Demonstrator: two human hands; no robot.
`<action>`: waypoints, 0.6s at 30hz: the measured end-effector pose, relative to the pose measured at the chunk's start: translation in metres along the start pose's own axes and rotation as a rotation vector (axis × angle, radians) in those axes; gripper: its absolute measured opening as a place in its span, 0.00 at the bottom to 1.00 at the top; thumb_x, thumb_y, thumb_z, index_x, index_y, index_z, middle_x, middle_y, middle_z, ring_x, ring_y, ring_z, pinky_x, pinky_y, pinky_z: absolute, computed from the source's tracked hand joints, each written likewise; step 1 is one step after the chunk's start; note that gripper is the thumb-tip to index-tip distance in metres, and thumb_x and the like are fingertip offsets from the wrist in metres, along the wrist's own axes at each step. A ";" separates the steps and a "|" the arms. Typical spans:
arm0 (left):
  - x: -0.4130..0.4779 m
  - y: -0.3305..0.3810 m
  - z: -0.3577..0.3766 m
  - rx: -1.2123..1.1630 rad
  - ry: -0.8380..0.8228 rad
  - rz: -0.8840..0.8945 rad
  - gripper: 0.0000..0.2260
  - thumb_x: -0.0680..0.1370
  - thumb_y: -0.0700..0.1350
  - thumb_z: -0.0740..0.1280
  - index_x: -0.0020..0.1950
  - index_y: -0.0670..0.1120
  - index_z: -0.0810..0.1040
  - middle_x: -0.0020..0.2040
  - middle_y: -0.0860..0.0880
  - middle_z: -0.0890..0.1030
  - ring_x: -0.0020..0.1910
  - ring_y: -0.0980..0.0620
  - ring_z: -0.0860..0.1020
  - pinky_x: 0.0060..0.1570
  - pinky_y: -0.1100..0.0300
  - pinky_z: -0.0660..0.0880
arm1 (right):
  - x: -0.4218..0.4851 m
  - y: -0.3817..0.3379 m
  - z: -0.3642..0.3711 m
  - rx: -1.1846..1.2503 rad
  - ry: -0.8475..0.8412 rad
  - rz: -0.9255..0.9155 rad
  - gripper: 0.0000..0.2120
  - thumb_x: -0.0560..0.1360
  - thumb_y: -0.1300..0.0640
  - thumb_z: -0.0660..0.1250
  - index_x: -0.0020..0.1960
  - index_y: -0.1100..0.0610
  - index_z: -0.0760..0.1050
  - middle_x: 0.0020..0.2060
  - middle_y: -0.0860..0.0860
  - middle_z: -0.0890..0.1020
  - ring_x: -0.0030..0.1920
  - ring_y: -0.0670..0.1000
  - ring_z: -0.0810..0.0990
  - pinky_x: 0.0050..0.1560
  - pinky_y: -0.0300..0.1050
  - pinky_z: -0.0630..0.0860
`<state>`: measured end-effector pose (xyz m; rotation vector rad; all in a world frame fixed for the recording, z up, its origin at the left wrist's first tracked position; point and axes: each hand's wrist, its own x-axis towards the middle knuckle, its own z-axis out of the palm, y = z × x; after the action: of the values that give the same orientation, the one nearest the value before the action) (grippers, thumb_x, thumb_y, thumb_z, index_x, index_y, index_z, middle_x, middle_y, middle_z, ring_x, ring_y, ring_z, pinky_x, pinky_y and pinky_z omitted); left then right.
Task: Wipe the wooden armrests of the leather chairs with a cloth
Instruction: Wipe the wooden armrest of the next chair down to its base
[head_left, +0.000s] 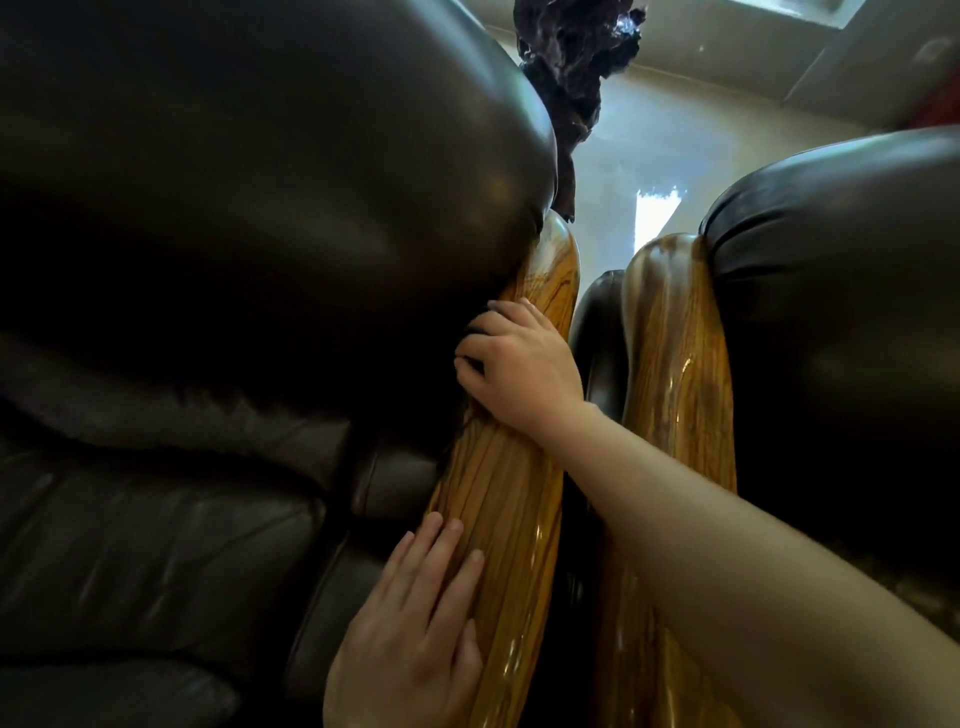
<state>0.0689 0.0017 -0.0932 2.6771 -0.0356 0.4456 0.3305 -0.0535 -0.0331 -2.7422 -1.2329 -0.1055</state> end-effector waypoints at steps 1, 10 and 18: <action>0.000 0.000 0.000 -0.004 0.002 -0.001 0.22 0.73 0.46 0.64 0.66 0.43 0.79 0.72 0.42 0.73 0.75 0.43 0.67 0.70 0.46 0.67 | -0.001 -0.004 0.000 0.006 0.016 -0.007 0.13 0.80 0.46 0.61 0.51 0.46 0.85 0.57 0.46 0.83 0.70 0.55 0.74 0.75 0.60 0.62; 0.001 0.001 -0.004 -0.014 -0.037 -0.001 0.22 0.75 0.47 0.63 0.68 0.43 0.76 0.73 0.42 0.72 0.76 0.43 0.65 0.71 0.45 0.65 | -0.036 0.007 0.005 0.178 0.110 -0.145 0.12 0.80 0.48 0.65 0.58 0.47 0.83 0.64 0.46 0.81 0.73 0.56 0.70 0.74 0.63 0.62; -0.002 0.002 -0.007 -0.018 -0.094 -0.019 0.22 0.78 0.49 0.60 0.72 0.46 0.69 0.75 0.44 0.69 0.77 0.46 0.62 0.72 0.47 0.62 | 0.015 0.029 0.011 0.411 0.263 0.524 0.18 0.82 0.49 0.61 0.68 0.52 0.77 0.70 0.50 0.74 0.69 0.54 0.72 0.66 0.48 0.70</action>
<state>0.0652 0.0030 -0.0873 2.6769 -0.0414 0.3121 0.3624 -0.0596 -0.0447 -2.4836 -0.3916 -0.1338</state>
